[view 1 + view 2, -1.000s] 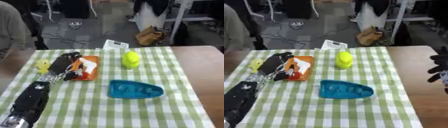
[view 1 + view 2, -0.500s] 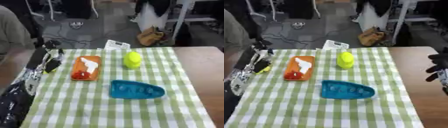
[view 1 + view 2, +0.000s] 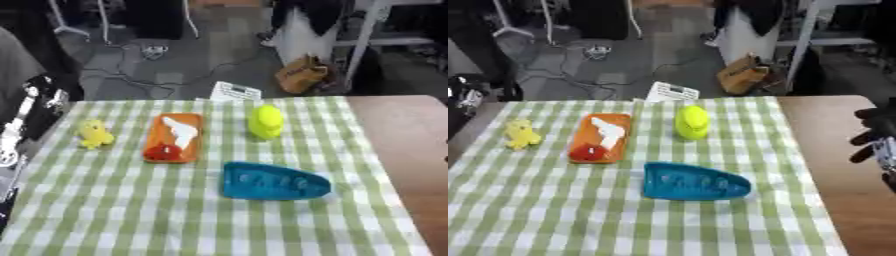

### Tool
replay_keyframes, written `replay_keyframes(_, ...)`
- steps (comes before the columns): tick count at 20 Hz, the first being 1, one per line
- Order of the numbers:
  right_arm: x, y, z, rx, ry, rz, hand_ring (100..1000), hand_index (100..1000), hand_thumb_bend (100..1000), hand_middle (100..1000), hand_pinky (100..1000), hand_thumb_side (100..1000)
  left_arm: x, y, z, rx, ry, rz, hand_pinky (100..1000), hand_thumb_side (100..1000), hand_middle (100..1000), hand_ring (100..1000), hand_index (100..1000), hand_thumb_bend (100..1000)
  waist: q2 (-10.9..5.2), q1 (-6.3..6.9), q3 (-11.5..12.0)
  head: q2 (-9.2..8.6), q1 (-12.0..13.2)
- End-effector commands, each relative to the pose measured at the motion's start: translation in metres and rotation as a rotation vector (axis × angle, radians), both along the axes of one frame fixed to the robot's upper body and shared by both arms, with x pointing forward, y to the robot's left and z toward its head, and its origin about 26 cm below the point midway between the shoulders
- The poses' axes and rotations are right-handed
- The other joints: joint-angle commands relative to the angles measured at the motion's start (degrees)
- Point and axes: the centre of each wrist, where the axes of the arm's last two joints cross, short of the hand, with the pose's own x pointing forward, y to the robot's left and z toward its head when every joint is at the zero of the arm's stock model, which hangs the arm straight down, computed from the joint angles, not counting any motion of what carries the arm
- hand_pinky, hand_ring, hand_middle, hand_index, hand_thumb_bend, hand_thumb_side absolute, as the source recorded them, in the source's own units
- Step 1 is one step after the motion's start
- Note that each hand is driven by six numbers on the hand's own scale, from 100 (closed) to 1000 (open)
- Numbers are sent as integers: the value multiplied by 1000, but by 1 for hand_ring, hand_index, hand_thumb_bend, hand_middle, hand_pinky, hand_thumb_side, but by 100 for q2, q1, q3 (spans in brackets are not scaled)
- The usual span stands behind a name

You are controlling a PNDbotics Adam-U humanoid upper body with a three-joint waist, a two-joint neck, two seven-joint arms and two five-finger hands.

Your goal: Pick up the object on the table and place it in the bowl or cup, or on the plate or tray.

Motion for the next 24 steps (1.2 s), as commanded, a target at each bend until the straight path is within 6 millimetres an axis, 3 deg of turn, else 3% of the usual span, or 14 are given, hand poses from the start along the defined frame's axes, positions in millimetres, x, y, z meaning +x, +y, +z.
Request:
replay_keyframes(1, -2, -3, 12, -31, -40, -1, 598, 698, 100, 735, 492, 705, -6, 12, 18, -4, -36, -26, 718, 895, 748, 667, 841, 100, -89, -54, 16, -47, 1)
replay_keyframes(24, -2, -3, 12, -30, -42, -3, 597, 697, 100, 735, 491, 706, -8, 11, 11, -15, 0, -53, 710, 870, 739, 648, 849, 100, -76, -46, 17, -30, -13)
